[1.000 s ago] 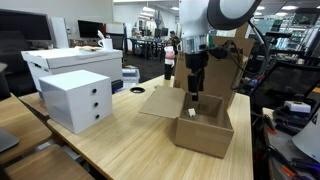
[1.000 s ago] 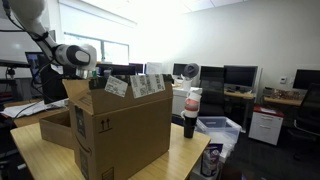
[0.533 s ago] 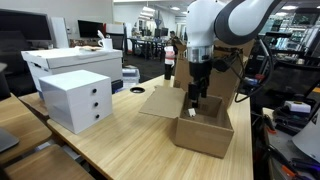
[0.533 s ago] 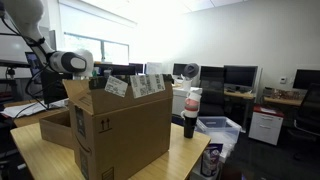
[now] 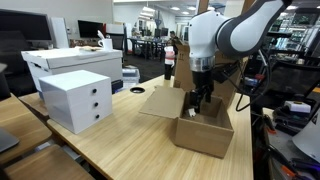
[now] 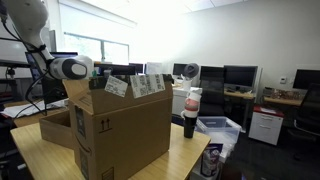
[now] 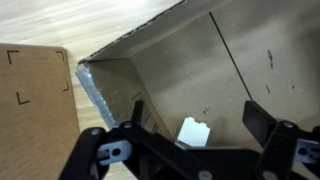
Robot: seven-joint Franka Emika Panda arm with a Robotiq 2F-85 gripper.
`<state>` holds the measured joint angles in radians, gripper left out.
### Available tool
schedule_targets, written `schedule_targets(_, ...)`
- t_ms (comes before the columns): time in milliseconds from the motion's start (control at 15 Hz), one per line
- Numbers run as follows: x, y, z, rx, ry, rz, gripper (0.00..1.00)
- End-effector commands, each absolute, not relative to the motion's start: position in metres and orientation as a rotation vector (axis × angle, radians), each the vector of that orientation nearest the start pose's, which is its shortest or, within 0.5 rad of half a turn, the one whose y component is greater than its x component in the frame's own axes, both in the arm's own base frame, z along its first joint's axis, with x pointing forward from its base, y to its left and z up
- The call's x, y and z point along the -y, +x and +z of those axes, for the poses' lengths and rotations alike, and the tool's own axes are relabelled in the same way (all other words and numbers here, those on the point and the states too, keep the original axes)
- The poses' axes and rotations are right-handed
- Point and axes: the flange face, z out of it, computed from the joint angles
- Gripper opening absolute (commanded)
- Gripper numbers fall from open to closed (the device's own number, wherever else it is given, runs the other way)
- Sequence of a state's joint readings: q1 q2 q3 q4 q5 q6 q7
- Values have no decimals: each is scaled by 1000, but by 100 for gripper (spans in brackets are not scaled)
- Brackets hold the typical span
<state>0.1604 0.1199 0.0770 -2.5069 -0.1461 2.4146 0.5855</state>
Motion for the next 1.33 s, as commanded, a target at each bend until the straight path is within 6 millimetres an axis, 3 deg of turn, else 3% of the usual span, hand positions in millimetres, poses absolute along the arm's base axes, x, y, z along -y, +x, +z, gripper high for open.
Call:
schedule_targets(0,-101,433,204,-448,-3262,244,100)
schedule_targets(333,-100,440,187,-485,-3256,261,100)
schedule_targets(667,-105,448,191,-452,-3286,170,100)
schedule_targets(1267,-124,439,193,-255,-3337,-10,100)
